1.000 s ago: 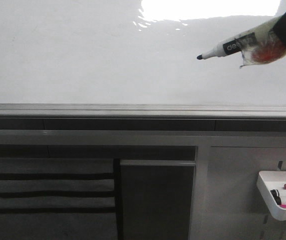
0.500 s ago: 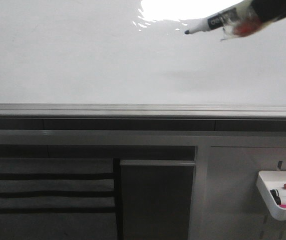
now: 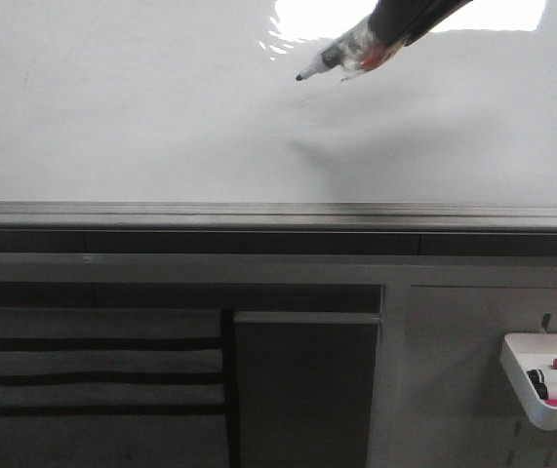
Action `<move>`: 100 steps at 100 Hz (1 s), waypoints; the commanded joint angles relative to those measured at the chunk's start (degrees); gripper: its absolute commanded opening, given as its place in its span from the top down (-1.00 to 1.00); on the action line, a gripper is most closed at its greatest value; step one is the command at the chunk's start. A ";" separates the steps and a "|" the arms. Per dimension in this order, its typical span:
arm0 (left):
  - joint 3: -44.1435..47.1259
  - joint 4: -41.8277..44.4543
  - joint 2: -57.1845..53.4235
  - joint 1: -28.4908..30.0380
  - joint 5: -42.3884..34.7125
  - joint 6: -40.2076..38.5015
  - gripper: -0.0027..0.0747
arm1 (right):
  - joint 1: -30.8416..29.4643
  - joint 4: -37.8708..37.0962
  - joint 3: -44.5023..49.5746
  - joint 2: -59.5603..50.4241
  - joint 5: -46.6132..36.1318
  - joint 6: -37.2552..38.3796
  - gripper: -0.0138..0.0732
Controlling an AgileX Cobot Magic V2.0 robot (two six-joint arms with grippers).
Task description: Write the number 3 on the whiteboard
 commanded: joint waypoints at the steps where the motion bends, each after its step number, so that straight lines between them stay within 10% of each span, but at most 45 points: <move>1: -1.34 -2.05 -0.20 0.31 -3.23 -0.66 -0.21 | 0.80 0.19 -3.32 0.58 -4.28 0.09 0.67; 75: -1.34 -2.05 -0.20 0.31 -3.23 -0.66 -0.21 | 3.70 -9.95 -5.65 7.74 -7.64 4.59 0.67; 100: -1.34 -2.05 -0.20 0.31 -3.23 -0.66 -0.21 | 0.35 -9.99 -5.31 6.64 3.21 5.22 0.67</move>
